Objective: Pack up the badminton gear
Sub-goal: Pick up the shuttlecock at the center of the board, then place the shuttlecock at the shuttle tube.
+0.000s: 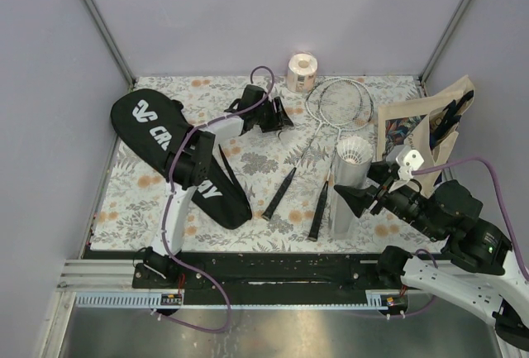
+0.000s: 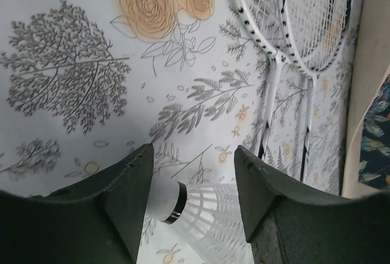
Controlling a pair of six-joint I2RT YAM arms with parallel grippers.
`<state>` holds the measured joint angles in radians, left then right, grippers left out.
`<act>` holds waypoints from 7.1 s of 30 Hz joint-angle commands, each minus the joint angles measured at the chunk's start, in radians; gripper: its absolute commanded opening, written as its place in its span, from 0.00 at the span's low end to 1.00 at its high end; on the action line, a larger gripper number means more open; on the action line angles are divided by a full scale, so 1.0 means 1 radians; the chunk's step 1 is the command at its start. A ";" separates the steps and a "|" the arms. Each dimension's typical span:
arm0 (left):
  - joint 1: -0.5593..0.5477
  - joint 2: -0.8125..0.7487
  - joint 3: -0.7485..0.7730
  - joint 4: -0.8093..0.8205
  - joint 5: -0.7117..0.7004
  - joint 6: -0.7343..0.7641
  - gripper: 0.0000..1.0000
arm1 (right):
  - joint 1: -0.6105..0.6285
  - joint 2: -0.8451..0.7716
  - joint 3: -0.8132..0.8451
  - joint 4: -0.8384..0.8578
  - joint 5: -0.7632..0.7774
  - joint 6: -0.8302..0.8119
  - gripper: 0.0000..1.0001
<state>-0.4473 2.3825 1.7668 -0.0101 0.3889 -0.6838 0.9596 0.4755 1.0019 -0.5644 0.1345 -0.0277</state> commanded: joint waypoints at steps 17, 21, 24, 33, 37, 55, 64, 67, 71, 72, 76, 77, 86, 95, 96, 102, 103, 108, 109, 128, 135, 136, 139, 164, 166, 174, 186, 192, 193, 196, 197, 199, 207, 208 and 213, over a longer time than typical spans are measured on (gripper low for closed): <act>-0.030 -0.422 -0.323 -0.079 -0.301 0.368 0.66 | -0.004 -0.005 -0.005 0.106 -0.016 0.022 0.43; -0.030 -0.479 -0.375 -0.142 -0.361 0.316 0.66 | -0.004 -0.008 -0.011 0.112 -0.022 0.022 0.43; -0.028 -0.537 -0.461 -0.108 -0.369 0.229 0.67 | -0.004 -0.005 -0.022 0.121 -0.024 0.022 0.43; -0.037 -0.617 -0.638 0.042 -0.384 0.024 0.67 | -0.004 0.005 -0.028 0.135 -0.033 0.022 0.43; -0.056 -0.640 -0.668 0.070 -0.430 0.000 0.66 | -0.005 0.005 -0.031 0.138 -0.035 0.022 0.43; -0.073 -0.591 -0.632 -0.022 -0.593 0.211 0.50 | -0.005 -0.003 -0.031 0.147 -0.044 0.054 0.43; -0.071 -0.480 -0.570 0.051 -0.518 0.306 0.42 | -0.005 -0.003 -0.022 0.146 -0.047 0.051 0.43; -0.071 -0.482 -0.563 0.044 -0.507 0.291 0.24 | -0.004 0.002 -0.023 0.146 -0.044 0.046 0.43; -0.070 -0.539 -0.563 -0.013 -0.518 0.282 0.04 | -0.004 0.009 -0.028 0.143 -0.026 0.032 0.43; -0.067 -0.555 -0.558 -0.036 -0.524 0.280 0.00 | -0.004 0.015 -0.026 0.144 -0.024 0.034 0.43; -0.054 -0.634 -0.540 -0.131 -0.487 0.259 0.00 | -0.004 0.040 -0.020 0.156 -0.024 0.032 0.43; -0.053 -0.658 -0.532 -0.158 -0.478 0.248 0.00 | -0.004 0.049 -0.022 0.158 -0.015 0.002 0.43; -0.028 -0.945 -0.515 -0.381 -0.271 0.158 0.00 | -0.004 0.225 0.001 0.133 0.134 -0.264 0.43; 0.042 -1.192 -0.488 -0.481 0.178 -0.002 0.00 | -0.004 0.259 -0.035 0.138 0.143 -0.580 0.43; 0.048 -1.206 -0.474 -0.505 0.220 -0.006 0.00 | -0.004 0.259 -0.048 0.149 0.130 -0.595 0.43; 0.053 -1.278 -0.440 -0.574 0.456 -0.089 0.00 | -0.005 0.290 -0.124 0.202 0.096 -0.695 0.45; 0.053 -1.284 -0.443 -0.571 0.497 -0.108 0.00 | -0.004 0.298 -0.128 0.210 0.105 -0.698 0.45; 0.052 -1.333 -0.464 -0.538 0.571 -0.187 0.00 | -0.004 0.316 -0.146 0.268 0.091 -0.689 0.45; 0.052 -1.342 -0.471 -0.533 0.574 -0.201 0.00 | -0.004 0.316 -0.154 0.284 0.085 -0.687 0.45; -0.116 -1.343 -0.556 -0.444 0.524 -0.347 0.00 | -0.004 0.272 -0.201 0.377 0.039 -0.670 0.44; -0.154 -1.258 -0.621 -0.311 0.502 -0.416 0.00 | -0.004 0.236 -0.230 0.379 -0.022 -0.692 0.44; -0.165 -1.241 -0.616 -0.309 0.492 -0.412 0.00 | -0.004 0.235 -0.235 0.379 -0.024 -0.695 0.43; -0.192 -1.203 -0.604 -0.327 0.461 -0.387 0.00 | -0.004 0.235 -0.236 0.368 -0.021 -0.701 0.43; -0.329 -1.080 -0.417 -0.648 0.071 0.003 0.61 | -0.004 0.255 -0.247 0.365 -0.041 -0.703 0.43; -0.359 -1.068 -0.417 -0.622 0.079 0.003 0.62 | -0.004 0.264 -0.246 0.373 -0.044 -0.699 0.43; -0.415 -1.025 -0.414 -0.654 -0.077 0.012 0.62 | -0.004 0.279 -0.238 0.383 -0.044 -0.689 0.43; -0.432 -1.054 -0.366 -0.689 -0.165 0.033 0.67 | -0.004 0.267 -0.246 0.388 0.020 -0.637 0.43; -0.432 -1.209 -0.325 -0.702 -0.284 0.033 0.73 | -0.004 0.242 -0.255 0.345 0.117 -0.586 0.43; -0.432 -1.238 -0.328 -0.693 -0.313 0.032 0.75 | -0.004 0.239 -0.255 0.339 0.120 -0.568 0.43; -0.432 -1.310 -0.337 -0.670 -0.376 0.067 0.79 | -0.004 0.230 -0.259 0.334 0.148 -0.516 0.43; -0.430 -1.333 -0.348 -0.659 -0.384 0.093 0.80 | -0.004 0.229 -0.261 0.334 0.163 -0.500 0.43; -0.432 -1.359 -0.380 -0.637 -0.445 0.121 0.81 | -0.004 0.222 -0.256 0.339 0.198 -0.466 0.43; -0.426 -1.304 -0.510 -0.665 -0.568 0.076 0.76 | -0.002 0.190 -0.209 0.337 0.292 -0.330 0.41; -0.424 -1.286 -0.523 -0.663 -0.556 0.070 0.76 | -0.004 0.190 -0.201 0.339 0.304 -0.309 0.41; -0.424 -1.159 -0.572 -0.610 -0.502 0.078 0.75 | -0.004 0.170 -0.169 0.334 0.335 -0.229 0.40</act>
<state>-0.8742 1.1492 1.2114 -0.6582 -0.1184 -0.6029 0.9546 0.6716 0.7620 -0.2829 0.4103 -0.3664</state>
